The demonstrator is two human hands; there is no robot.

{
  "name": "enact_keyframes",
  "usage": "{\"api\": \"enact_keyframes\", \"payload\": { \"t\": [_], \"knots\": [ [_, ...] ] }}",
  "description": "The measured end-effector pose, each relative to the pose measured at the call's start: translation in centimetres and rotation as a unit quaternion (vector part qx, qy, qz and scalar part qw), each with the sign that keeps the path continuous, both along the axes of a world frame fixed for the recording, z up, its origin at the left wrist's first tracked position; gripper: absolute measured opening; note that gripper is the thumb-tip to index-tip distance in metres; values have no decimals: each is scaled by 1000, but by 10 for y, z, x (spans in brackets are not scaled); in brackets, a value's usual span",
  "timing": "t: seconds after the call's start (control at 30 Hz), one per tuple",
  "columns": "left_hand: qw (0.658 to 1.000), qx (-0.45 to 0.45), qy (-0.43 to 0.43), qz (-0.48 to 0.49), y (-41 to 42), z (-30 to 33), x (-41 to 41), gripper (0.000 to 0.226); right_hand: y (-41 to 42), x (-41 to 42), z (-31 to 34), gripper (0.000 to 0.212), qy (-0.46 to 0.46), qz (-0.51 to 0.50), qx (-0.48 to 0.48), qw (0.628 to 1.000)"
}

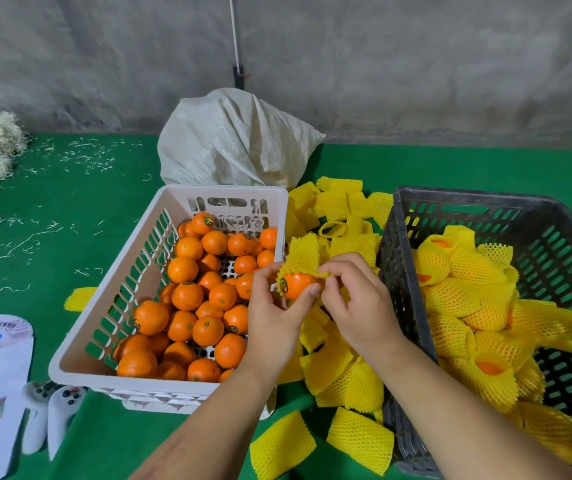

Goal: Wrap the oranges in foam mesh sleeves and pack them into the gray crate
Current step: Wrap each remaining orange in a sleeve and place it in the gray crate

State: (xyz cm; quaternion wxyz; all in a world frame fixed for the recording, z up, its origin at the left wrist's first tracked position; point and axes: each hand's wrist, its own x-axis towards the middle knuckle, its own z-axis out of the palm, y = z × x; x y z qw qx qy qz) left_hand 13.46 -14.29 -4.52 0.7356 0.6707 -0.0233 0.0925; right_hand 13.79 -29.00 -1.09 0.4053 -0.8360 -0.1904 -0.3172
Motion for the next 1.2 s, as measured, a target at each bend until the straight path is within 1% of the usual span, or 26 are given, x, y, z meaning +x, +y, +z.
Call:
{"api": "enact_keyframes", "payload": {
  "t": [0.03, 0.07, 0.1, 0.13, 0.2, 0.23, 0.27, 0.3, 0.37, 0.43, 0.47, 0.57, 0.67, 0.73, 0.8, 0.87, 0.93, 0.97, 1.0, 1.03, 1.1, 1.13, 1.2],
  "knots": [
    [1000, 9, 1, 24, -1, 0, 1, 57, 2, -1, -1, 19, -32, 19, -28, 999],
    [999, 18, 6, 41, -2, 1, 2, 55, 4, -2, -3, 19, -45, 33, -43, 998],
    [999, 14, 19, 47, -1, 2, 3, 53, 5, -2, -5, 19, -31, 41, -41, 998],
    [998, -9, 36, 40, 0, 3, 2, 51, 5, -3, -6, 24, 11, 44, -26, 999],
    [996, -62, 57, -10, 8, 5, -1, 48, 4, -2, -12, 40, 131, 38, -2, 991],
    [995, -68, 60, -38, 12, 7, -4, 48, 3, 0, -15, 47, 182, 36, -6, 983],
    [994, -66, 60, -66, 16, 8, -6, 52, 2, 3, -17, 52, 219, 35, -13, 975],
    [992, -59, 59, -93, 17, 10, -7, 59, 1, 5, -19, 56, 241, 33, -14, 970],
    [987, -42, 60, -141, 16, 10, -9, 74, 0, 7, -19, 63, 250, 26, 5, 968],
    [985, -32, 64, -156, 15, 10, -9, 83, -1, 9, -18, 64, 241, 26, 23, 970],
    [986, -37, 65, -150, 15, 11, -9, 81, -2, 9, -17, 63, 237, 35, 27, 970],
    [988, -72, 64, -124, 14, 13, -9, 65, -4, 5, -14, 63, 223, 73, 16, 972],
    [992, -67, 65, -84, 12, 16, -7, 57, -3, 3, -11, 53, 140, 72, -7, 987],
    [994, -56, 57, -74, 11, 14, -8, 56, -4, 4, -10, 45, 84, 46, -14, 995],
    [994, -52, 53, -85, 10, 15, -9, 54, -4, 4, -7, 39, 47, 7, -22, 999],
    [994, -59, 65, -63, 8, 16, -6, 50, -3, 3, -5, 34, 8, -11, -37, 999],
    [993, -86, 74, -28, 7, 16, -1, 45, 2, 1, -6, 27, -40, 17, -76, 996],
    [993, -91, 73, -19, 8, 14, 1, 45, 5, -1, -8, 25, -50, 40, -94, 993],
    [994, -85, 69, -18, 9, 13, 3, 46, 8, -2, -10, 25, -33, 59, -99, 993],
    [995, -74, 64, -22, 9, 11, 3, 48, 11, -3, -11, 30, 12, 64, -89, 994],
    [997, -46, 49, -32, 11, 8, 1, 58, 10, -3, -13, 55, 126, 43, -43, 990],
    [998, -34, 40, -44, 11, 6, 0, 63, 7, -1, -15, 66, 164, 30, -28, 986],
    [997, 2, 20, -80, 10, 3, -1, 69, 2, 4, -18, 80, 198, 14, -23, 980]
  ]
}}
